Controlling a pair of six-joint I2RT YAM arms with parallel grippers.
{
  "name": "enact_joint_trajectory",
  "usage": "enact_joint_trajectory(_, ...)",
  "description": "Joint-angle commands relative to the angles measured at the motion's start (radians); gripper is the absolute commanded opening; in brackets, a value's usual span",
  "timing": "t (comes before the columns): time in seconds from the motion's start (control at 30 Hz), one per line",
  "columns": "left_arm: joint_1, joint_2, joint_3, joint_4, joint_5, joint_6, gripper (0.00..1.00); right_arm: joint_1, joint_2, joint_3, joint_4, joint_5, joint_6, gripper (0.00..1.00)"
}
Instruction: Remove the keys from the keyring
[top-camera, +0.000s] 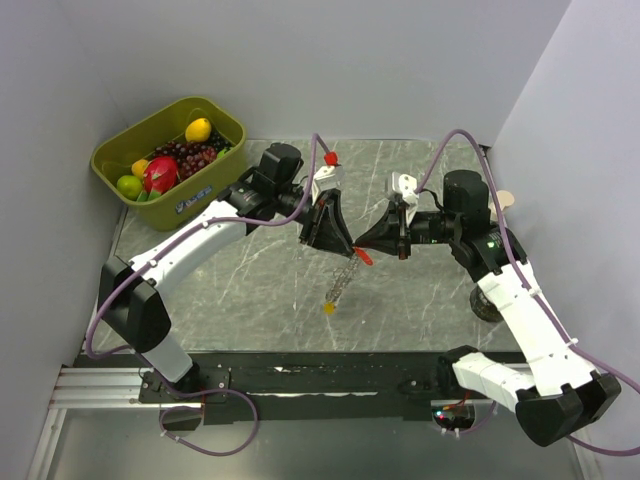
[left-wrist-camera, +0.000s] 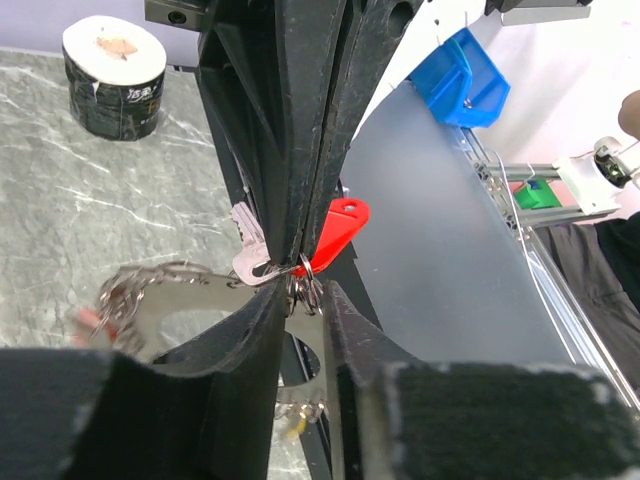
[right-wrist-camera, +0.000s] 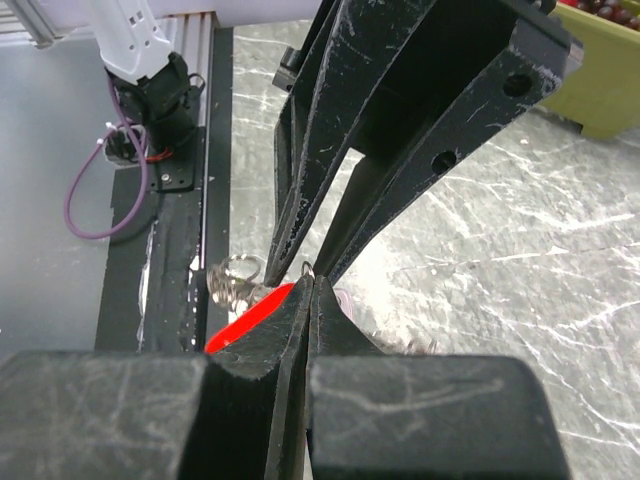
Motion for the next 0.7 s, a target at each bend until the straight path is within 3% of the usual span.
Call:
enact_joint_trajectory(0.0,-0.009,-0.030,-0.011,0.019,0.018,0.015,0.31,-0.018,-0.032,0.010,0.075,-0.014,0.019,0.00)
enact_joint_trajectory(0.67,-0.009,-0.023,-0.008,0.005,0.010,0.033,0.18,-0.032,-0.040,0.007,0.089,-0.014,0.022,0.00)
